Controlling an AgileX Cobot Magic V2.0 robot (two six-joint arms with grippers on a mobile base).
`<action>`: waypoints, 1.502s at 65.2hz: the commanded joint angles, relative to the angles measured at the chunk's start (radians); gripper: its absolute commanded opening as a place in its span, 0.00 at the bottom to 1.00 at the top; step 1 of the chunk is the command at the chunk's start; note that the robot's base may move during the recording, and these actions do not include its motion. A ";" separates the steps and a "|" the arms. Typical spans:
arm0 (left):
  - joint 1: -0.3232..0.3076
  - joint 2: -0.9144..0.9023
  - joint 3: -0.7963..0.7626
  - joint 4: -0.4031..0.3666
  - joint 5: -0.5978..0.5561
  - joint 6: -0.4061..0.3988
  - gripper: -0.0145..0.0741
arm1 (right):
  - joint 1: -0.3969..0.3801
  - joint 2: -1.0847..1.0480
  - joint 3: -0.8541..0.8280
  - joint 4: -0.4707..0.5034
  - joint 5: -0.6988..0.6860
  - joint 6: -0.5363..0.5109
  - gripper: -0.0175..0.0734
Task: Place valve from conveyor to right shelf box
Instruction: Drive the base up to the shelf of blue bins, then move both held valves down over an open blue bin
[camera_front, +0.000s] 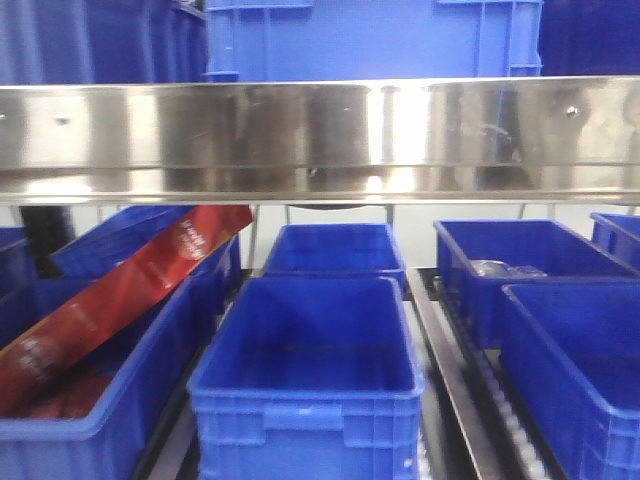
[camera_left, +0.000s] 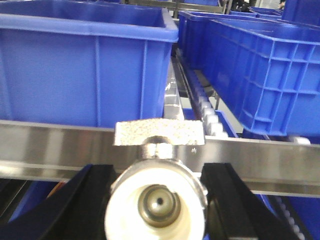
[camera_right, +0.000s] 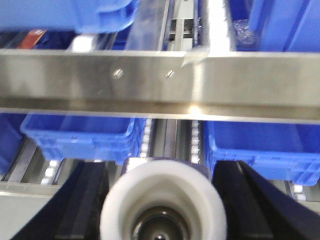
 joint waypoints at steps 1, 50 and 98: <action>-0.004 -0.007 -0.005 -0.011 -0.055 -0.002 0.04 | -0.002 -0.012 -0.010 -0.003 -0.063 -0.002 0.01; -0.004 -0.007 -0.005 -0.011 -0.055 -0.002 0.04 | -0.002 -0.012 -0.010 -0.003 -0.063 -0.002 0.01; -0.004 -0.007 -0.005 -0.011 -0.055 -0.002 0.04 | -0.002 -0.012 -0.010 -0.003 -0.063 -0.002 0.01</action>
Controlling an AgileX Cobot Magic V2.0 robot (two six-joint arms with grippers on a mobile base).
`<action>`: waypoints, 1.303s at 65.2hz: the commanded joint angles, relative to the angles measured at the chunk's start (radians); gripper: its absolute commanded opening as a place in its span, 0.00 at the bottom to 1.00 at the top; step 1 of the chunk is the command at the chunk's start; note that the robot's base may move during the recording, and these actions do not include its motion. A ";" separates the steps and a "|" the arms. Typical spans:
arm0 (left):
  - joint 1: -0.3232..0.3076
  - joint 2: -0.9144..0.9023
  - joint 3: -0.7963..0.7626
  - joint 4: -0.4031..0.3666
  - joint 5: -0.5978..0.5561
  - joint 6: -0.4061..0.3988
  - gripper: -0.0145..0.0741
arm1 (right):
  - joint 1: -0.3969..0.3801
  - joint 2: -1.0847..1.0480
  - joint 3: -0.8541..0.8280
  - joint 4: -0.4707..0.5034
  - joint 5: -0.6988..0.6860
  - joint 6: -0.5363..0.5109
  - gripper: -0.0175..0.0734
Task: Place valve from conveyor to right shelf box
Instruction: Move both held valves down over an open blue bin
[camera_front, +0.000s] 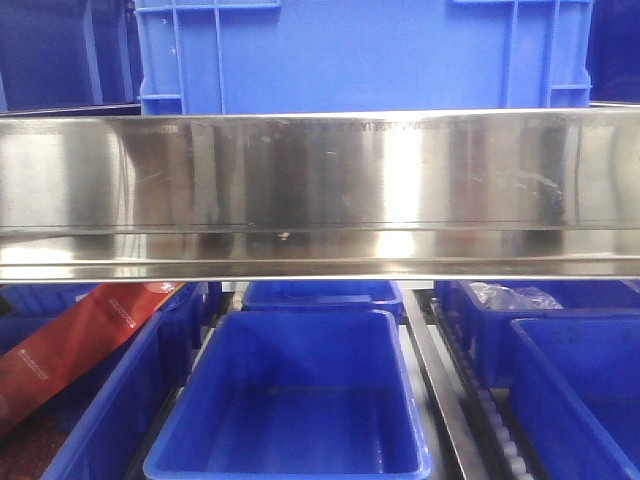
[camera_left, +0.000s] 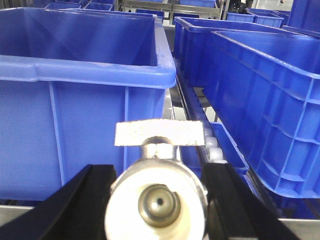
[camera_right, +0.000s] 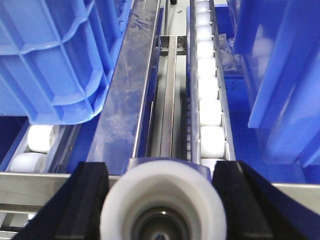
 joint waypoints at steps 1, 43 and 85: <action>-0.004 -0.007 -0.005 -0.011 -0.055 -0.002 0.04 | -0.002 -0.012 -0.010 -0.003 -0.063 -0.002 0.01; -0.004 0.000 -0.001 -0.018 -0.137 -0.002 0.04 | -0.002 -0.012 -0.010 -0.003 -0.077 -0.002 0.01; -0.288 0.583 -0.534 -0.007 0.028 0.165 0.04 | 0.055 0.231 -0.472 -0.003 -0.077 -0.051 0.01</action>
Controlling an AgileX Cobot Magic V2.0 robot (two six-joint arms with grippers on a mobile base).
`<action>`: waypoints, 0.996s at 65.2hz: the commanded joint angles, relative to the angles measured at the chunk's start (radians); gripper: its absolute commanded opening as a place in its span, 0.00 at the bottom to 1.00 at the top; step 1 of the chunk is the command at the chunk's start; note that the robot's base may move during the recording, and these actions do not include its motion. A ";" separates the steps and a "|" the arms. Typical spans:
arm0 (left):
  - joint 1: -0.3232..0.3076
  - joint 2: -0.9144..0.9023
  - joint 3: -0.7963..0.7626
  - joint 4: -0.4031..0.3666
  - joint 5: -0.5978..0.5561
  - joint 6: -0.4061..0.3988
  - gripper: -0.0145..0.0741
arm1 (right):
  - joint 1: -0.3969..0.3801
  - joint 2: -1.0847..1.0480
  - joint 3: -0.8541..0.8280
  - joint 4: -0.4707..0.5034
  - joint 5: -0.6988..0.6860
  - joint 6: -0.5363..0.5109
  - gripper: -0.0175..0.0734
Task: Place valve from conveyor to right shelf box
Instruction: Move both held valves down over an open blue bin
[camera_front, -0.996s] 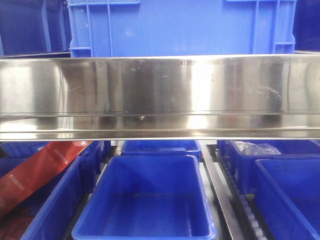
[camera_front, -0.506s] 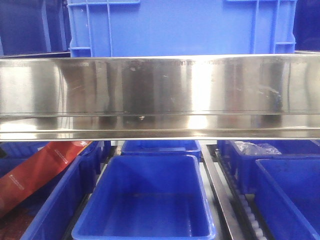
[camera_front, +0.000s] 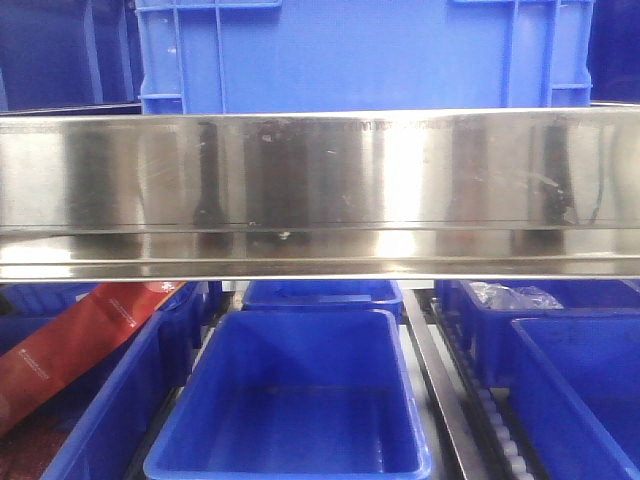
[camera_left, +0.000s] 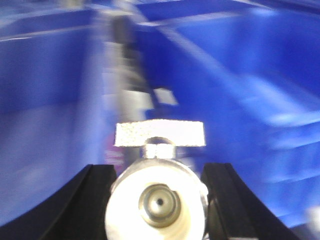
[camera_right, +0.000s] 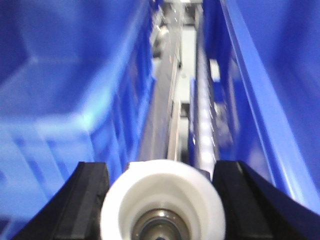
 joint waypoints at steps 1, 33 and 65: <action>-0.083 0.085 -0.120 -0.011 -0.018 0.007 0.04 | 0.027 0.052 -0.103 -0.001 -0.077 -0.009 0.01; -0.262 0.673 -0.860 -0.041 0.246 -0.136 0.04 | 0.225 0.464 -0.567 0.004 -0.099 -0.009 0.01; -0.262 0.922 -0.943 -0.144 0.200 -0.134 0.04 | 0.232 0.722 -0.591 0.119 -0.148 -0.009 0.01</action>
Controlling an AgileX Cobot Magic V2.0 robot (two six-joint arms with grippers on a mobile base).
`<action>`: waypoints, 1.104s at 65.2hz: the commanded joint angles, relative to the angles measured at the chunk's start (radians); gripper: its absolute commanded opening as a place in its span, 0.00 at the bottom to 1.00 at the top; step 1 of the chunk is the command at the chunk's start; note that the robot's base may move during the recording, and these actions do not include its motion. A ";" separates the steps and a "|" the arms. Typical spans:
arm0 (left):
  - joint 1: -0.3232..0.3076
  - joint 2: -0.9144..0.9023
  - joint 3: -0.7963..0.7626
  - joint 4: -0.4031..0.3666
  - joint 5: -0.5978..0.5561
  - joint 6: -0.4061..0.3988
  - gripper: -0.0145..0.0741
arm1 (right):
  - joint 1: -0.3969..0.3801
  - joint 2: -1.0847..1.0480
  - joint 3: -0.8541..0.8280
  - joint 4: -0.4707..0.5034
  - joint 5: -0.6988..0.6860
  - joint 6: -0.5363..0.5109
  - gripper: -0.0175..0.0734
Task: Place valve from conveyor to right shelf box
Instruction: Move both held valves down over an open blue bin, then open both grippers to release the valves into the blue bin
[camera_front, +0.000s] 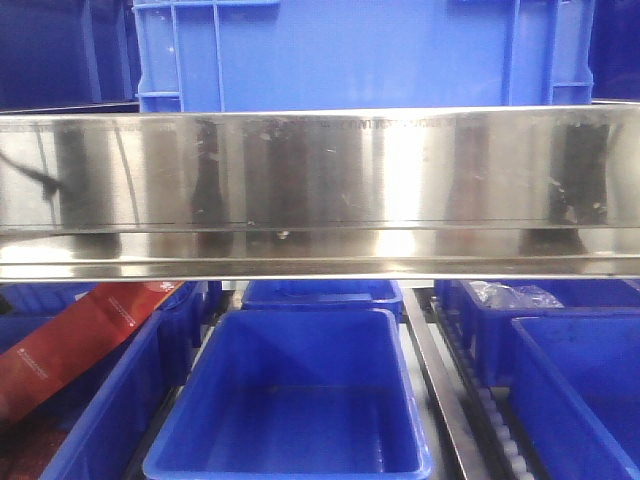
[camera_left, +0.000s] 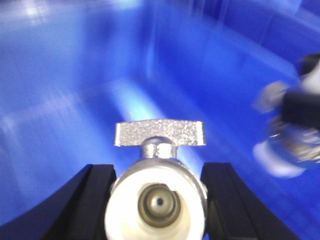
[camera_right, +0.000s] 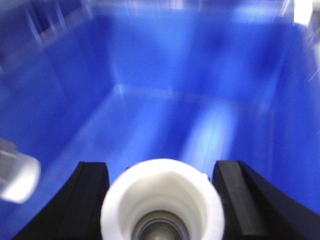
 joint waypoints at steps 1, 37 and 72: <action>-0.002 0.010 -0.017 -0.035 -0.051 -0.003 0.04 | -0.001 -0.004 -0.015 0.015 -0.078 -0.005 0.01; -0.002 0.069 -0.017 -0.041 -0.049 -0.003 0.56 | -0.001 0.050 -0.015 0.015 -0.081 -0.005 0.54; -0.002 0.066 -0.017 -0.041 -0.058 -0.003 0.42 | -0.001 0.046 -0.021 0.015 0.006 -0.005 0.56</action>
